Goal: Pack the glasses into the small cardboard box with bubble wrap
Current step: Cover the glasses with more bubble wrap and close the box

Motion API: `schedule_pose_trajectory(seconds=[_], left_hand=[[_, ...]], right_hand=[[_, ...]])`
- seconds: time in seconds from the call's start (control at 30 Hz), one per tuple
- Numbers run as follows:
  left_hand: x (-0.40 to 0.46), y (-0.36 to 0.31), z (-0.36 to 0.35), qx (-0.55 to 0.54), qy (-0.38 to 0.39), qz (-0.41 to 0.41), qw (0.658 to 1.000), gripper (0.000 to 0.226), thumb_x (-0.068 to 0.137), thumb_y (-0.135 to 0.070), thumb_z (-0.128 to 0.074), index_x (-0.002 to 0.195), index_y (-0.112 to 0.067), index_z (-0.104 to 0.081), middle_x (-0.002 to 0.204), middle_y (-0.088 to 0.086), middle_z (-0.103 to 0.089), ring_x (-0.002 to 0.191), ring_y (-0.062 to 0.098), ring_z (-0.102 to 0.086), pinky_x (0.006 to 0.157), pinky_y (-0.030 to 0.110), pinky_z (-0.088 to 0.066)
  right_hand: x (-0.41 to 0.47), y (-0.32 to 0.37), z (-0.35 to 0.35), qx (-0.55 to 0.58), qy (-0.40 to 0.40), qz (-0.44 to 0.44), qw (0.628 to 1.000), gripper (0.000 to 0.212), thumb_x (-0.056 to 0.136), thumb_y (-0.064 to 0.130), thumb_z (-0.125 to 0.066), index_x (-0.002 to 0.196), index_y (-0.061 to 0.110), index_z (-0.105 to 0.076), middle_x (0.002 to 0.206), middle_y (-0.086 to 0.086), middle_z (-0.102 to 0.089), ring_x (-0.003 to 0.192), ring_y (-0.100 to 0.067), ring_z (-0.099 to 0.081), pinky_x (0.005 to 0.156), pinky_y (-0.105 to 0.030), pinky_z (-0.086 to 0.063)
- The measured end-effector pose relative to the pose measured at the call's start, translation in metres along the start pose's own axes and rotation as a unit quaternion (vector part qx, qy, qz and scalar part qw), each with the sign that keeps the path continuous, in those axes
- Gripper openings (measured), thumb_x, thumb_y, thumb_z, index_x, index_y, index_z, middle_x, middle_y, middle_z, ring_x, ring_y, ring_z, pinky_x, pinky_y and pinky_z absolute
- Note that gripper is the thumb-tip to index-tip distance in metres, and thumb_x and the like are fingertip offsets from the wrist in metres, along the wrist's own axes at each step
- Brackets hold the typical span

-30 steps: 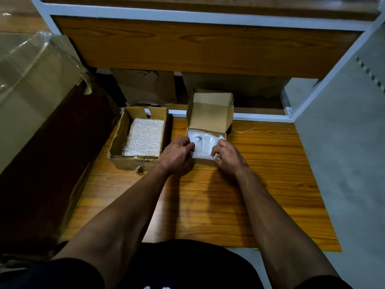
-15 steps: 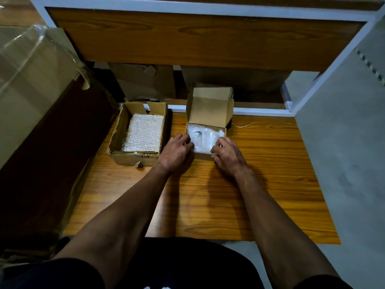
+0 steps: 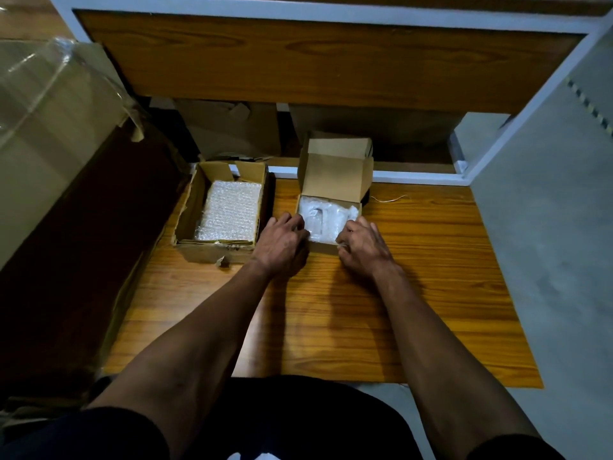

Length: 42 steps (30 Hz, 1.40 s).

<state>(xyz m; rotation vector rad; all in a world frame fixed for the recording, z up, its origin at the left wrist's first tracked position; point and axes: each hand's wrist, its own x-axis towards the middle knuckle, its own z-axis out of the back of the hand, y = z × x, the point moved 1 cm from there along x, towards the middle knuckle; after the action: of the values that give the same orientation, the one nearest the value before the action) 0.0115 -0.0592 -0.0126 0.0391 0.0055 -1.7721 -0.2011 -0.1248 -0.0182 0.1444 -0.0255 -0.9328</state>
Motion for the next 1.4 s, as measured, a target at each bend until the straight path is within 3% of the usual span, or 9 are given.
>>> schedule_pose_trajectory(seconds=[0.13, 0.3, 0.37, 0.5, 0.63, 0.9, 1.07, 1.23, 1.4], left_hand=[[0.001, 0.000, 0.001, 0.003, -0.001, -0.006, 1.000, 0.043, 0.100, -0.048, -0.053, 0.133, -0.025, -0.064, 0.131, 0.004, -0.055, 0.122, 0.025, -0.046, 0.093, 0.042, -0.038], [-0.002, -0.001, 0.002, 0.001, -0.022, -0.027, 0.999, 0.043, 0.098, -0.050, -0.041, 0.131, -0.025, -0.053, 0.121, 0.007, -0.063, 0.115, 0.029, -0.055, 0.090, 0.045, -0.041], [-0.004, -0.002, -0.002, 0.006, -0.029, -0.033, 0.999, 0.046, 0.096, -0.051, -0.035, 0.127, -0.025, -0.056, 0.118, 0.007, -0.062, 0.112, 0.029, -0.054, 0.087, 0.044, -0.041], [-0.005, -0.001, -0.007, 0.004, -0.048, -0.027, 0.998, 0.042, 0.097, -0.051, -0.043, 0.123, -0.026, -0.064, 0.118, 0.004, -0.061, 0.112, 0.026, -0.053, 0.086, 0.043, -0.038], [-0.003, -0.004, -0.005, 0.005, -0.048, -0.018, 0.999, 0.057, 0.091, -0.056, -0.028, 0.115, -0.025, -0.070, 0.115, 0.002, -0.060, 0.111, 0.026, -0.051, 0.086, 0.045, -0.035], [0.000, -0.005, -0.012, 0.015, -0.054, -0.021, 0.998, 0.035, 0.091, -0.051, -0.054, 0.112, -0.026, -0.067, 0.107, -0.002, -0.063, 0.111, 0.026, -0.051, 0.085, 0.045, -0.035], [-0.002, -0.008, -0.014, -0.008, -0.047, -0.005, 0.999, 0.041, 0.093, -0.053, -0.055, 0.128, -0.032, -0.051, 0.115, -0.002, -0.061, 0.117, 0.026, -0.049, 0.091, 0.047, -0.036], [-0.005, -0.010, -0.013, -0.008, -0.016, 0.000, 1.000, 0.050, 0.090, -0.055, -0.052, 0.134, -0.034, -0.057, 0.126, 0.002, -0.054, 0.126, 0.029, -0.042, 0.092, 0.048, -0.033], [-0.003, -0.013, -0.006, -0.006, -0.016, 0.005, 1.000, 0.044, 0.093, -0.055, -0.045, 0.127, -0.034, -0.064, 0.119, -0.002, -0.062, 0.123, 0.025, -0.043, 0.090, 0.046, -0.029]], right_hand=[[-0.002, 0.000, 0.001, -0.007, 0.007, 0.003, 1.000, 0.032, 0.099, 0.038, -0.062, 0.128, 0.027, -0.068, 0.127, 0.003, -0.062, 0.124, -0.018, -0.045, 0.104, -0.039, -0.036], [-0.012, 0.003, -0.003, 0.000, -0.020, 0.024, 1.000, 0.038, 0.099, 0.023, -0.063, 0.136, 0.032, -0.057, 0.127, -0.001, -0.063, 0.120, -0.023, -0.049, 0.099, -0.042, -0.039], [-0.012, 0.004, -0.003, 0.004, -0.023, 0.021, 1.000, 0.035, 0.100, 0.021, -0.061, 0.134, 0.031, -0.060, 0.125, -0.002, -0.063, 0.119, -0.024, -0.049, 0.097, -0.042, -0.039], [-0.010, 0.002, -0.006, 0.013, -0.028, 0.013, 0.999, 0.028, 0.102, 0.023, -0.059, 0.129, 0.028, -0.067, 0.124, -0.003, -0.062, 0.119, -0.023, -0.048, 0.097, -0.041, -0.039], [-0.010, 0.004, -0.010, 0.042, -0.042, -0.008, 0.998, 0.027, 0.099, 0.019, -0.064, 0.123, 0.025, -0.074, 0.121, -0.002, -0.060, 0.118, -0.024, -0.047, 0.097, -0.042, -0.042], [-0.009, 0.003, -0.015, 0.026, -0.051, -0.019, 0.998, 0.023, 0.098, 0.022, -0.064, 0.118, 0.023, -0.075, 0.118, 0.002, -0.070, 0.118, -0.022, -0.049, 0.098, -0.039, -0.034], [-0.010, 0.001, -0.015, 0.020, -0.036, -0.027, 0.999, 0.021, 0.101, 0.026, -0.063, 0.121, 0.026, -0.070, 0.121, 0.002, -0.071, 0.120, -0.020, -0.049, 0.101, -0.039, -0.032], [-0.013, 0.002, -0.017, 0.005, -0.043, -0.043, 0.998, 0.020, 0.102, 0.029, -0.061, 0.119, 0.027, -0.070, 0.120, 0.002, -0.073, 0.119, -0.020, -0.048, 0.100, -0.041, -0.031], [-0.011, 0.004, -0.011, -0.021, -0.011, -0.064, 0.998, 0.027, 0.104, 0.039, -0.056, 0.124, 0.030, -0.072, 0.124, 0.001, -0.072, 0.127, -0.022, -0.043, 0.101, -0.042, -0.029]])
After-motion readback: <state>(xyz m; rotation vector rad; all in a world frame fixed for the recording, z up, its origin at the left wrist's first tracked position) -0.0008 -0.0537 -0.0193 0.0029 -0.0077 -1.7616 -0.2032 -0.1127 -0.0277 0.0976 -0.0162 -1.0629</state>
